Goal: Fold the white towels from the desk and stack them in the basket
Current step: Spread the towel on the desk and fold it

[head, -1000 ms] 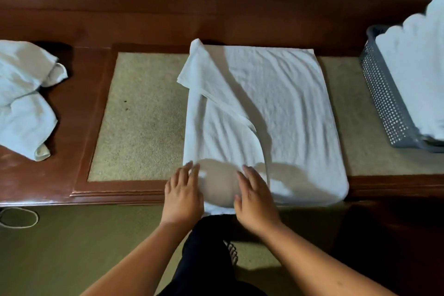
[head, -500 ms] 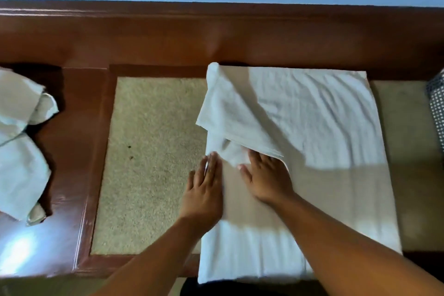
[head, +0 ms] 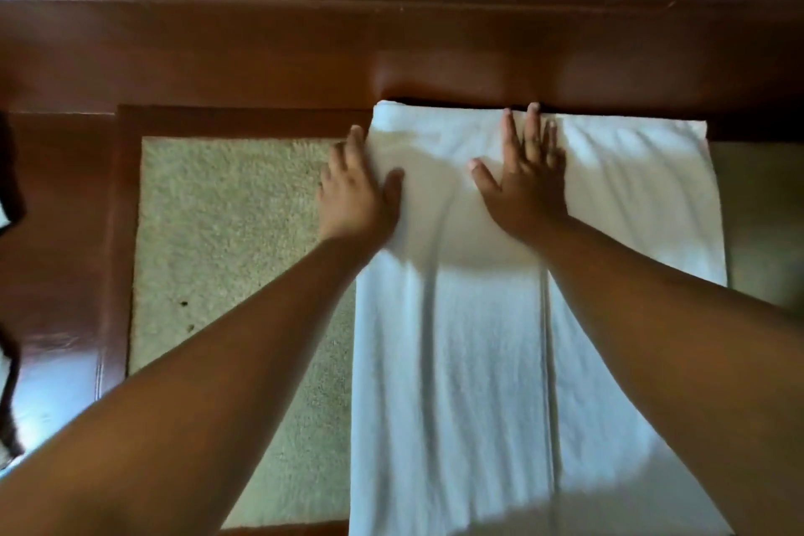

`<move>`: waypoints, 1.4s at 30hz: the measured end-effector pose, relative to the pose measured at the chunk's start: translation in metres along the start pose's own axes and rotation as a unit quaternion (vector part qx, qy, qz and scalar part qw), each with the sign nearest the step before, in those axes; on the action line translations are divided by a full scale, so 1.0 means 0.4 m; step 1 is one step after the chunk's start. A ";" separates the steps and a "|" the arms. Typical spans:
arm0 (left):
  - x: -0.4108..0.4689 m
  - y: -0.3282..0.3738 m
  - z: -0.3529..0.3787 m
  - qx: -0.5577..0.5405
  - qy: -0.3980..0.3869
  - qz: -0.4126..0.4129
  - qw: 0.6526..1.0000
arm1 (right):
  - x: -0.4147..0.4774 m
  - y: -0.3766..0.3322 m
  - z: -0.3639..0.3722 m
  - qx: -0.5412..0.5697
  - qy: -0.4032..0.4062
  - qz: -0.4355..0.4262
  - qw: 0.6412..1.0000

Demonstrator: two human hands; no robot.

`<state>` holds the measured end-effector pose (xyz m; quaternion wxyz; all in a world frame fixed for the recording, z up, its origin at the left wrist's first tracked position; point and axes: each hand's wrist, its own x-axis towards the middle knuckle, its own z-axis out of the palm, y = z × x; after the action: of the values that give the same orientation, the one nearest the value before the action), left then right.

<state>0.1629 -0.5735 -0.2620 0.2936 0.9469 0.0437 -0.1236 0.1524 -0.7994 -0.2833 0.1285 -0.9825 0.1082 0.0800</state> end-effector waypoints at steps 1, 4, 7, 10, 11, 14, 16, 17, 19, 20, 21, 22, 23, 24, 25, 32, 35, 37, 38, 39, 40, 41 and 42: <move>0.032 0.008 -0.010 -0.094 -0.002 -0.051 0.994 | 0.001 0.007 -0.006 0.026 -0.008 -0.009 1.000; 0.135 0.038 -0.055 -0.186 -0.029 -0.143 0.972 | -0.024 0.032 -0.032 0.181 0.002 -0.003 0.984; 0.184 0.043 -0.073 -0.136 -0.013 -0.158 0.978 | -0.132 0.081 -0.031 0.216 -0.018 0.086 0.973; 0.172 0.039 -0.064 -0.112 0.031 -0.169 0.979 | -0.283 0.160 -0.018 0.161 -0.021 0.115 0.980; 0.150 0.049 -0.053 -0.092 0.047 -0.158 0.982 | -0.335 0.197 -0.022 0.139 -0.033 0.121 0.982; 0.008 0.083 -0.021 0.028 0.052 -0.064 0.996 | -0.505 0.307 -0.035 0.083 -0.086 0.181 0.976; -0.141 0.080 0.016 0.099 0.013 0.047 0.994 | -0.624 0.376 -0.036 0.069 -0.100 0.239 0.963; -0.223 0.068 0.043 0.115 -0.035 0.092 0.988 | -0.679 0.406 -0.037 0.074 -0.096 0.269 0.956; -0.398 0.037 0.100 0.139 -0.137 0.142 0.970 | -0.777 0.457 -0.039 0.090 -0.078 0.320 0.940; -0.484 0.021 0.130 0.146 -0.171 0.147 0.963 | -0.822 0.477 -0.044 0.105 -0.070 0.337 0.933; -0.576 0.012 0.154 0.146 -0.190 0.138 0.961 | -0.865 0.497 -0.054 0.119 -0.064 0.345 0.929; -0.649 -0.006 0.179 0.136 -0.196 0.122 0.963 | -0.889 0.507 -0.057 0.124 -0.059 0.349 0.927; -0.716 -0.020 0.197 0.121 -0.188 0.104 0.969 | -0.904 0.518 -0.063 0.123 -0.054 0.352 0.926; -0.777 -0.027 0.206 0.116 -0.174 0.095 0.973 | -0.913 0.530 -0.073 0.124 -0.049 0.346 0.929; -0.829 -0.030 0.207 0.118 -0.169 0.091 0.974 | -0.917 0.544 -0.081 0.130 -0.051 0.340 0.930; -1.007 -0.086 0.200 0.154 -0.156 0.089 0.972 | -0.897 0.606 -0.129 0.228 -0.148 0.288 0.918; -1.054 -0.089 0.210 0.109 -0.129 0.044 0.985 | -0.941 0.623 -0.133 0.218 -0.158 0.267 0.926; -1.077 -0.083 0.214 0.117 -0.145 0.044 0.981 | -0.983 0.641 -0.131 0.205 -0.151 0.285 0.924; -1.082 -0.087 0.213 0.130 -0.160 0.051 0.977 | -1.000 0.651 -0.128 0.205 -0.148 0.296 0.921; -1.084 -0.094 0.206 0.139 -0.174 0.062 0.973 | -1.021 0.659 -0.126 0.209 -0.146 0.305 0.918; -1.075 -0.102 0.200 0.139 -0.186 0.068 0.970 | -1.028 0.668 -0.122 0.213 -0.147 0.310 0.915; -1.066 -0.109 0.189 0.133 -0.199 0.072 0.968 | -1.038 0.675 -0.117 0.215 -0.147 0.312 0.914; -1.057 -0.113 0.176 0.123 -0.207 0.078 0.967 | -1.047 0.679 -0.112 0.217 -0.143 0.319 0.911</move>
<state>-0.2670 -0.5805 -0.2328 0.1862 0.9300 -0.1076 -0.2981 -0.3086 -0.9874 -0.2268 0.3206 -0.8216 0.4110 0.2308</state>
